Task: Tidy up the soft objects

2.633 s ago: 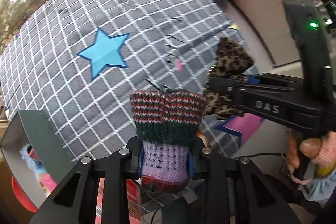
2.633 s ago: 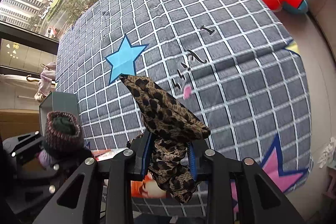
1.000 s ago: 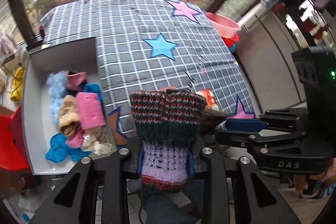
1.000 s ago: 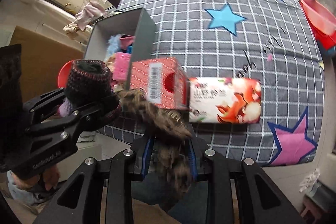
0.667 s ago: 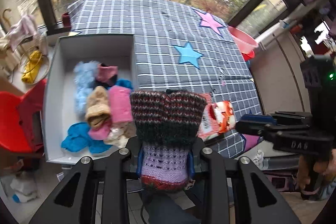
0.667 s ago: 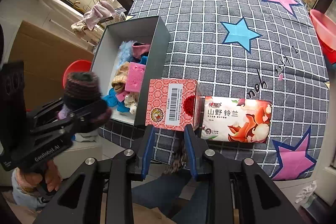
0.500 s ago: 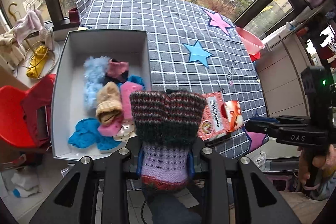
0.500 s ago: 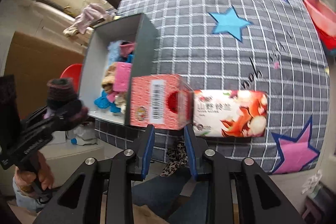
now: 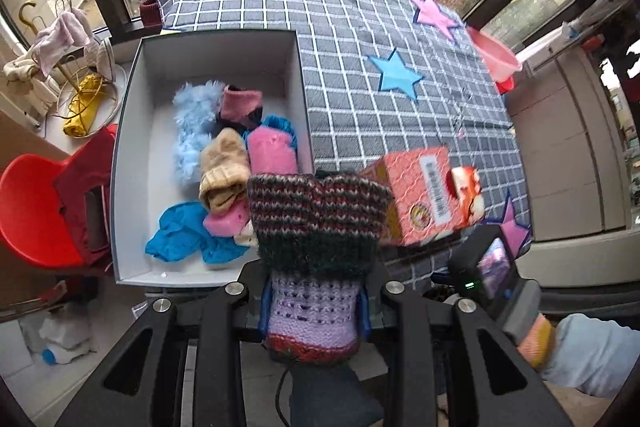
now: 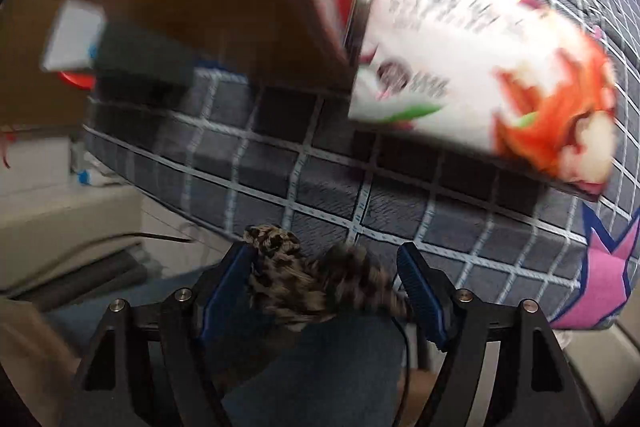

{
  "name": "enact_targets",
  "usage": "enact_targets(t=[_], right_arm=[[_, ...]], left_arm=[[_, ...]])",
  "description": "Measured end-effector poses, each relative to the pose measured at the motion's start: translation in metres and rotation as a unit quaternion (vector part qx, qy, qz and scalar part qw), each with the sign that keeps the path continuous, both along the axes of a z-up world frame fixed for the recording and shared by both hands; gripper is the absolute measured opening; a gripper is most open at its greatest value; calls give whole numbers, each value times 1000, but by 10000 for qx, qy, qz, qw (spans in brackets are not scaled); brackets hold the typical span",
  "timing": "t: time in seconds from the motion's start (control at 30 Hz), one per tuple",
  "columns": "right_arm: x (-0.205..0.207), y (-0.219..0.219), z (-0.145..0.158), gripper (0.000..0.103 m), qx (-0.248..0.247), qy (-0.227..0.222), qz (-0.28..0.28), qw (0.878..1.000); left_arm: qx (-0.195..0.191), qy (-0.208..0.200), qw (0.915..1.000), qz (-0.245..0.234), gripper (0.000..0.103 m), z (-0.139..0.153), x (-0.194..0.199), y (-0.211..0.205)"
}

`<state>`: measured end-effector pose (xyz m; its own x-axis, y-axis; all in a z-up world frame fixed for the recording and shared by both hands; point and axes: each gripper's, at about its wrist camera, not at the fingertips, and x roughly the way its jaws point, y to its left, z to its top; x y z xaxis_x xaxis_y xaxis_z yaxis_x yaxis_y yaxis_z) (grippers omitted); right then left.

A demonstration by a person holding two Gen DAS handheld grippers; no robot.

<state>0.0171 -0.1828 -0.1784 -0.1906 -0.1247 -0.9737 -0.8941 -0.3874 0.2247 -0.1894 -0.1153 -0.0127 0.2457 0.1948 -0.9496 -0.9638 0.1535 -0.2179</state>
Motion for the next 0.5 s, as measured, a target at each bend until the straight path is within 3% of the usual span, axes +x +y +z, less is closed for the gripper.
enact_targets(t=[0.03,0.1,0.13,0.17,0.37,0.5], right_arm=[[-3,-5,-9,56,-25,-130,59,9999],[-4,-7,-15,44,65,-331,77,9994],[-4,-5,-13,21,93,-332,68,9994],[-3,-3,-10,8,82,-267,33,9996],[16,8,31,3,260,367,-342,9984],[15,10,50,3,404,403,-222,9981]], left_arm=[[-22,52,10000,-51,34,-1,2,-2],[-33,129,9998,-126,34,-3,4,-4],[-46,148,9998,-144,34,-3,5,-5],[-57,153,9998,-152,34,-4,6,-5],[-10,123,9999,-74,34,-7,6,-5],[-85,31,9999,59,34,-14,1,-6]])
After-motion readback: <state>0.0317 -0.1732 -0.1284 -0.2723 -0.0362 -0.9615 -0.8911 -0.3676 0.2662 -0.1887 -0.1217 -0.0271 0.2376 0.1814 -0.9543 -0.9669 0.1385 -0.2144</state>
